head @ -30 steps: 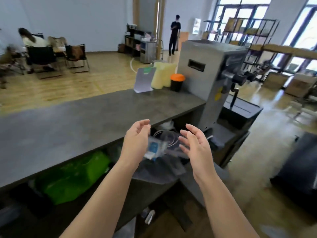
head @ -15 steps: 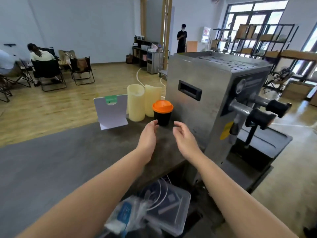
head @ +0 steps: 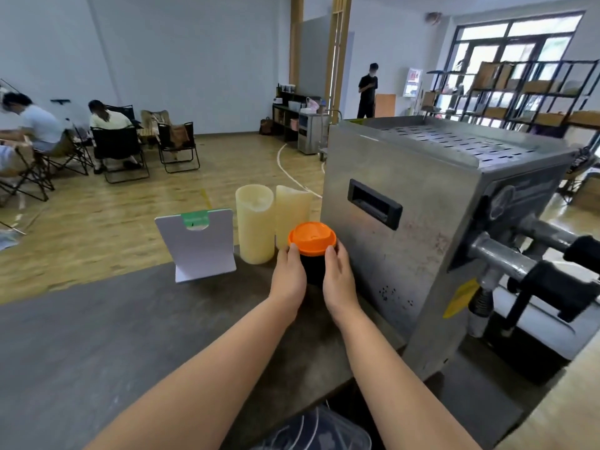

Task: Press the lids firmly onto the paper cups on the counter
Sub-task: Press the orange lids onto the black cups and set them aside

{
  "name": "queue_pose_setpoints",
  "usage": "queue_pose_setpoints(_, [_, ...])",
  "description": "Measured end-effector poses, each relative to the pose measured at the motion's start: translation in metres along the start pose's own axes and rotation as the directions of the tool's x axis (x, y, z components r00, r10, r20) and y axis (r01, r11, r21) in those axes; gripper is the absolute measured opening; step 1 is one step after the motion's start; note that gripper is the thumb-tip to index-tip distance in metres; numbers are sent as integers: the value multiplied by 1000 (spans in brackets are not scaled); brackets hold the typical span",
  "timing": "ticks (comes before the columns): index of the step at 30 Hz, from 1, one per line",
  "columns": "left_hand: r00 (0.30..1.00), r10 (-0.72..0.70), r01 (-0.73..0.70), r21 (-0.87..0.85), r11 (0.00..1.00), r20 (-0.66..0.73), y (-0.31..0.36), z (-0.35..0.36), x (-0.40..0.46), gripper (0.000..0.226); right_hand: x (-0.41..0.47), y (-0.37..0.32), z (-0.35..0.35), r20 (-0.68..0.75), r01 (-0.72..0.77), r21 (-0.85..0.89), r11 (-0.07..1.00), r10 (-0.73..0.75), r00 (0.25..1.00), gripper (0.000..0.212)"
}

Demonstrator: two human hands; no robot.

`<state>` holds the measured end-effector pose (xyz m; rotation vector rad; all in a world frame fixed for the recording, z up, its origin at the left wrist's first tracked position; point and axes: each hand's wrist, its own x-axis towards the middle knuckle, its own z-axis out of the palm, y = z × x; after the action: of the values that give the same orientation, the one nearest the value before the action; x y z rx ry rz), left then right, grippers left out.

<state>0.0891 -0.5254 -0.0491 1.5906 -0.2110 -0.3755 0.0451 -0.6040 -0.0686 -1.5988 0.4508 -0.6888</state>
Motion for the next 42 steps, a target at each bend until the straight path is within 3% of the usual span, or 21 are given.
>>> queue_pose_setpoints(3, [1000,23,-23,18,1000,-18,-2,-12,-21,50,-19,-7,-4,19,39,24,999,-39,999,47])
queue_pose_setpoints(7, [989,121,-124,-31,992,-82,-2,-56,-74,23,-74,-24,12,111,118,56,991,-124,986,44])
queue_pose_setpoints(9, [962,189,-200,-37,979,-197,-4,-90,-106,21,-106,-30,34,131,131,95,987,-143,981,33])
queue_pose_setpoints(12, [877,229,-243,22,970,-423,-16,-147,-151,34,-153,-36,78,184,158,114,981,-177,967,42])
queue_pose_setpoints(15, [780,222,-190,117,975,-584,-22,-200,-192,39,-201,-45,126,282,98,166,981,-142,949,43])
queue_pose_setpoints(19, [744,216,-72,245,967,-633,-17,-259,-237,35,-265,-60,180,415,-79,239,968,-29,909,29])
queue_pose_setpoints(22, [696,243,-73,270,960,-675,-21,-296,-256,33,-300,-68,210,465,-111,211,971,0,885,23])
queue_pose_setpoints(26, [684,235,-126,207,970,-690,-37,-328,-266,31,-324,-71,240,486,-101,175,979,3,874,29])
queue_pose_setpoints(32, [714,277,-238,150,960,-643,-49,-344,-275,35,-337,-76,251,453,64,94,993,-100,886,40])
queue_pose_setpoints(37, [776,339,-250,235,939,-531,-58,-355,-283,37,-334,-78,253,421,177,-9,984,-157,893,46])
queue_pose_setpoints(42, [816,372,-187,407,894,-443,-63,-371,-282,37,-337,-79,247,436,192,-63,979,-146,888,47])
